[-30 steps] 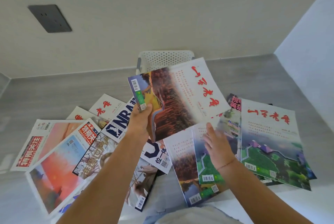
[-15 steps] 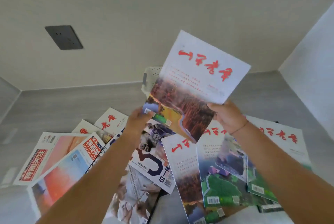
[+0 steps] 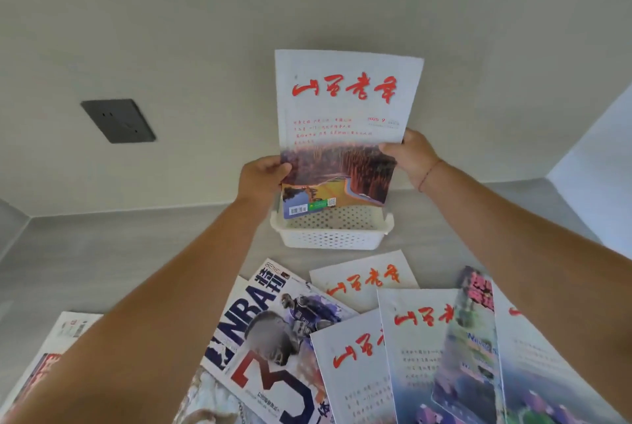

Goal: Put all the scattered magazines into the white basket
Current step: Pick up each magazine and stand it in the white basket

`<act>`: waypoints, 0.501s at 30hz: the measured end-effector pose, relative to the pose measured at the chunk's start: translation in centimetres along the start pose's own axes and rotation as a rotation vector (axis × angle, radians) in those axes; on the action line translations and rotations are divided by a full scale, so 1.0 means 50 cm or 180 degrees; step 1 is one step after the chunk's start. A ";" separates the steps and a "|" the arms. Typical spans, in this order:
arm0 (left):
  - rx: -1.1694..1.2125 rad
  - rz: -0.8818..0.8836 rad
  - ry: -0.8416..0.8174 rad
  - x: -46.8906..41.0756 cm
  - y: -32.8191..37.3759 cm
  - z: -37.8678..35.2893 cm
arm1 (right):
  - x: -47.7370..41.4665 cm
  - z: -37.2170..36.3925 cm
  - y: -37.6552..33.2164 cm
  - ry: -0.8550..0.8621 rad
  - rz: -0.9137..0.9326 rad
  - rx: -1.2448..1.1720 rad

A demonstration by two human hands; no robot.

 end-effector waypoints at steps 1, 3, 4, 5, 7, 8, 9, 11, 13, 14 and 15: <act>0.0024 0.0019 0.0031 -0.010 -0.004 -0.004 | -0.010 -0.005 0.016 0.0014 -0.0067 0.0086; -0.0010 0.0051 0.0069 -0.029 -0.018 -0.012 | -0.025 -0.013 0.056 0.0005 -0.0198 0.0417; -0.0045 0.0059 0.0081 -0.039 -0.026 -0.015 | -0.031 -0.015 0.074 0.0032 -0.0251 0.0599; -0.0070 0.0062 0.0092 -0.046 -0.033 -0.019 | -0.038 -0.016 0.090 0.0077 -0.0317 0.0728; -0.0108 0.0047 0.0122 -0.061 -0.045 -0.027 | -0.047 -0.018 0.112 0.0179 -0.0440 0.0773; -0.0170 0.0035 0.0143 -0.070 -0.051 -0.031 | -0.052 -0.019 0.118 0.0248 -0.0457 0.0791; -0.0269 0.0032 0.0164 -0.079 -0.057 -0.033 | -0.056 -0.019 0.121 0.0339 -0.0437 0.0850; -0.0435 0.0045 0.0161 -0.096 -0.069 -0.036 | -0.064 -0.021 0.123 0.0477 -0.0389 0.0992; -0.0492 0.0120 0.0148 -0.110 -0.078 -0.039 | -0.070 -0.028 0.128 0.0458 -0.0427 0.0902; -0.0537 0.0170 0.0180 -0.117 -0.082 -0.039 | -0.073 -0.032 0.132 0.0428 -0.0451 0.0867; -0.0624 0.0215 0.0246 -0.122 -0.086 -0.040 | -0.075 -0.035 0.136 0.0409 -0.0458 0.0882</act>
Point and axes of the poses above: each hand's wrist, its own x-axis away from the middle knuckle, its own z-axis out of the back of the hand, y = z × x, the point moved 3 cm from there along -x, towards the middle knuckle, and after that the axes turned 1 degree about -y, right-handed, at the moved point
